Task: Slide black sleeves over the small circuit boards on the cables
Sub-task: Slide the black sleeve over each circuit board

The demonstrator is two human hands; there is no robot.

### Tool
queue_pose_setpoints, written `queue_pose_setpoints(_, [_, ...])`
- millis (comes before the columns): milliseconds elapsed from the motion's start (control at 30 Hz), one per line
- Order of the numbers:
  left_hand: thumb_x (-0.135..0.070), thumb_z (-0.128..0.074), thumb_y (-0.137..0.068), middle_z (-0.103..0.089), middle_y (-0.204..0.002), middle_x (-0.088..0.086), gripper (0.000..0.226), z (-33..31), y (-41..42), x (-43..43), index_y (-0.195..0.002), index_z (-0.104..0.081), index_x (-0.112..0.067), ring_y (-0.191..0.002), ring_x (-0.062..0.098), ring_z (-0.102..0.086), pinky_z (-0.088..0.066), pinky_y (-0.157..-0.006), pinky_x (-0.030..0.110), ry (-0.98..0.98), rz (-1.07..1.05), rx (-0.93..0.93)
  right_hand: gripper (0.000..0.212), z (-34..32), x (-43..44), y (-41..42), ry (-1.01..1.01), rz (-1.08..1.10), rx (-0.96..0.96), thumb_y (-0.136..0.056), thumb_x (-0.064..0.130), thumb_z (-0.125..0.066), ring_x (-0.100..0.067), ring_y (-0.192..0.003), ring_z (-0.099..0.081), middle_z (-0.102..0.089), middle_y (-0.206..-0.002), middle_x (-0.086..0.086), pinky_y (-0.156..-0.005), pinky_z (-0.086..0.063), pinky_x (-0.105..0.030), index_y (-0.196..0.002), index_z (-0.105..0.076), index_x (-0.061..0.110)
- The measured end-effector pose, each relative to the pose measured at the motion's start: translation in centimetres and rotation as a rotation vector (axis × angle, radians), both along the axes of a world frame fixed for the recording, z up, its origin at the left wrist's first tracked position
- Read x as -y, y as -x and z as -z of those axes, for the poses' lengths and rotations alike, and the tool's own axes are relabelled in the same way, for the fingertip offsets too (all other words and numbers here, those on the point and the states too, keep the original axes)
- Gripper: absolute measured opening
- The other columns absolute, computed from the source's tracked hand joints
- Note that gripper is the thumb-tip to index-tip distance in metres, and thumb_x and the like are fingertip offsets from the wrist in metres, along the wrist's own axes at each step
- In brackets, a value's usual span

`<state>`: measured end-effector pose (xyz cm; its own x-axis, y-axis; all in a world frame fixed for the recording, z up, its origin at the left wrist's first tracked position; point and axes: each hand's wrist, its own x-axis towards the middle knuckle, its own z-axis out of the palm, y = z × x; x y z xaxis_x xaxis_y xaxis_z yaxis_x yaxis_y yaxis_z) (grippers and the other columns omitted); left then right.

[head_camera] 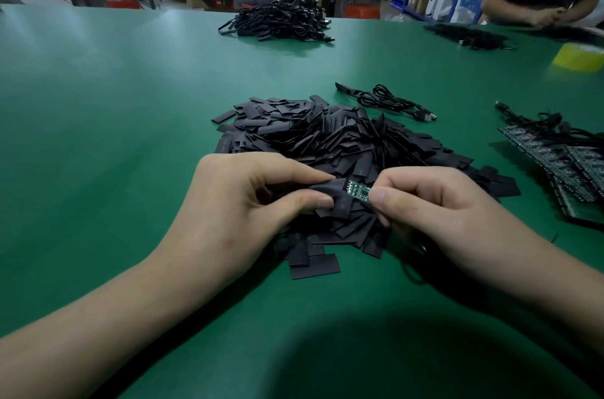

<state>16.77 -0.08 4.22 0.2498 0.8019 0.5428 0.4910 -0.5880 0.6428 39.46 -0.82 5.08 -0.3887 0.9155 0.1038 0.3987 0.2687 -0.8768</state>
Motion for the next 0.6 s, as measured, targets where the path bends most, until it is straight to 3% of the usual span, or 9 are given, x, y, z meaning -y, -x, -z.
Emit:
queue_pose_setpoints(467, [-0.040,-0.075,-0.076,-0.072,-0.077,-0.024,0.021,0.00,0.08,-0.07,-0.093,-0.081,-0.029,-0.063,-0.014,-0.061,-0.040,-0.061,0.001,0.000,-0.006,0.007,0.034,-0.12,0.03,-0.08,-0.009,-0.012,0.007,-0.093,0.040,-0.056,-0.004,-0.045,-0.031,-0.039,-0.051,0.011,-0.043,-0.028,-0.016,-0.069,-0.055,0.017])
queue_pose_setpoints(600, [-0.039,-0.076,-0.082,-0.074,-0.083,-0.014,0.020,0.02,0.28,-0.31,-0.098,-0.081,-0.026,-0.076,-0.002,-0.067,-0.051,-0.069,0.020,-0.077,0.014,-0.152,0.034,0.03,0.05,-0.07,-0.054,-0.020,0.101,-0.093,0.043,-0.055,-0.003,-0.046,-0.031,-0.037,-0.053,0.011,-0.045,-0.027,-0.015,-0.071,-0.053,0.017])
